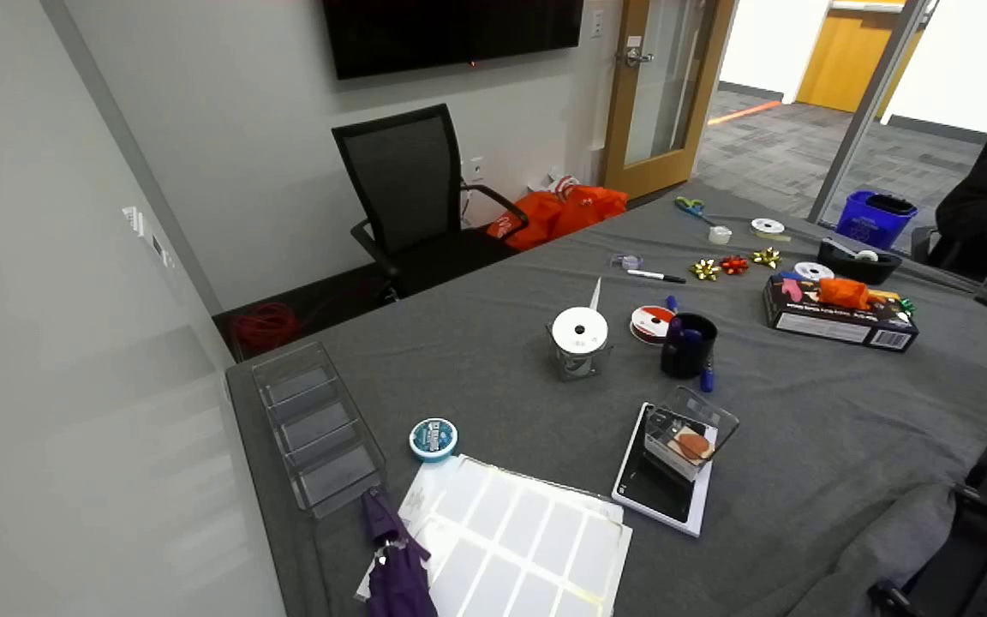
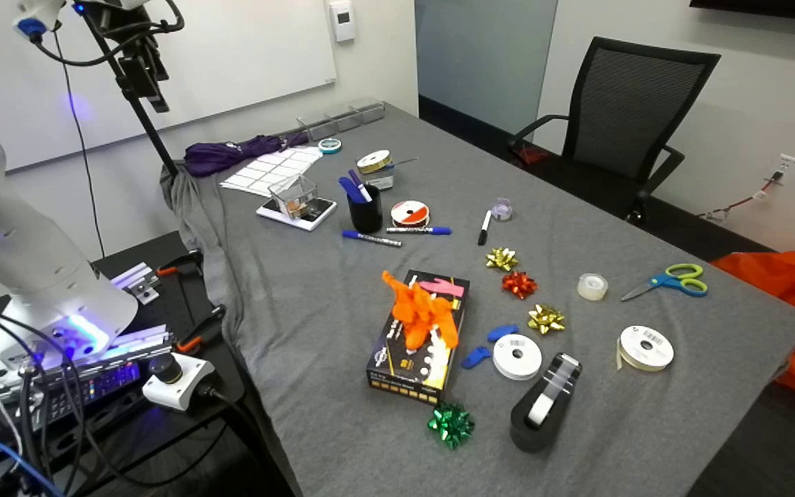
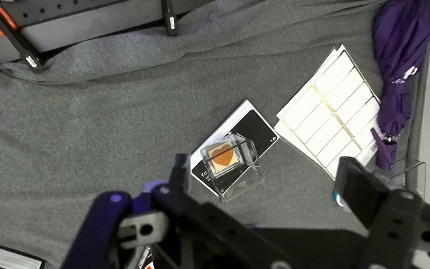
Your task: Remove the white disc from the middle container.
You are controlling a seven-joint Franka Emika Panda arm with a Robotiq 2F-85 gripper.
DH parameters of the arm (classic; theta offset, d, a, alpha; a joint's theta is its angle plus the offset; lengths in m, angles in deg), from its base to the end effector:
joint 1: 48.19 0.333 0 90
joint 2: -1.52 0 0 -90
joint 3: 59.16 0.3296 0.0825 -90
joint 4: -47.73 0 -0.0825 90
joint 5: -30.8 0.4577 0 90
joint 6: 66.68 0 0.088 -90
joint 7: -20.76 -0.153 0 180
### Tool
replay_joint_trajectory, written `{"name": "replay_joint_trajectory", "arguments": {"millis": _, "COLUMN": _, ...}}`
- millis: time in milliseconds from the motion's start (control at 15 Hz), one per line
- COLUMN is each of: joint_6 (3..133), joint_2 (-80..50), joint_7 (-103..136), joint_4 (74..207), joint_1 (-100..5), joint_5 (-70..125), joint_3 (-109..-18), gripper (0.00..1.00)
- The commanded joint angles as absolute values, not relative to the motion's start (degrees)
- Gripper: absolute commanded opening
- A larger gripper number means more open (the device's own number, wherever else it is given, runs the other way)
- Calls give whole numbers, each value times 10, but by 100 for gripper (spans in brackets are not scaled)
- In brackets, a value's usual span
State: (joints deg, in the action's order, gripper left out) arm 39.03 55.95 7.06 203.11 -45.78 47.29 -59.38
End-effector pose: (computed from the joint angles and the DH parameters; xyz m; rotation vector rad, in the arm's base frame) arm 0.3446 0.0485 0.4458 -2.8239 0.3782 -0.0606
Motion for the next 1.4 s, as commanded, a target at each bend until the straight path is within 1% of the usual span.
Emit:
{"name": "replay_joint_trajectory", "arguments": {"millis": 0, "joint_6": 386, "joint_2": 559, "joint_7": 80, "joint_4": 2029, "joint_1": -472, "joint_5": 482, "joint_3": -584, "gripper": 100}}
{"name": "replay_joint_trajectory", "arguments": {"millis": 200, "joint_6": 389, "joint_2": 553, "joint_7": 79, "joint_4": 2026, "joint_1": -470, "joint_5": 487, "joint_3": -585, "gripper": 100}}
{"name": "replay_joint_trajectory", "arguments": {"millis": 600, "joint_6": 454, "joint_2": 437, "joint_7": 56, "joint_4": 1964, "joint_1": -458, "joint_5": 562, "joint_3": -570, "gripper": 100}}
{"name": "replay_joint_trajectory", "arguments": {"millis": 933, "joint_6": 542, "joint_2": 283, "joint_7": -1, "joint_4": 1851, "joint_1": -457, "joint_5": 575, "joint_3": -524, "gripper": 100}}
{"name": "replay_joint_trajectory", "arguments": {"millis": 1067, "joint_6": 549, "joint_2": 230, "joint_7": -8, "joint_4": 1796, "joint_1": -456, "joint_5": 554, "joint_3": -516, "gripper": 100}}
{"name": "replay_joint_trajectory", "arguments": {"millis": 1333, "joint_6": 512, "joint_2": 129, "joint_7": 3, "joint_4": 1680, "joint_1": -456, "joint_5": 482, "joint_3": -512, "gripper": 100}}
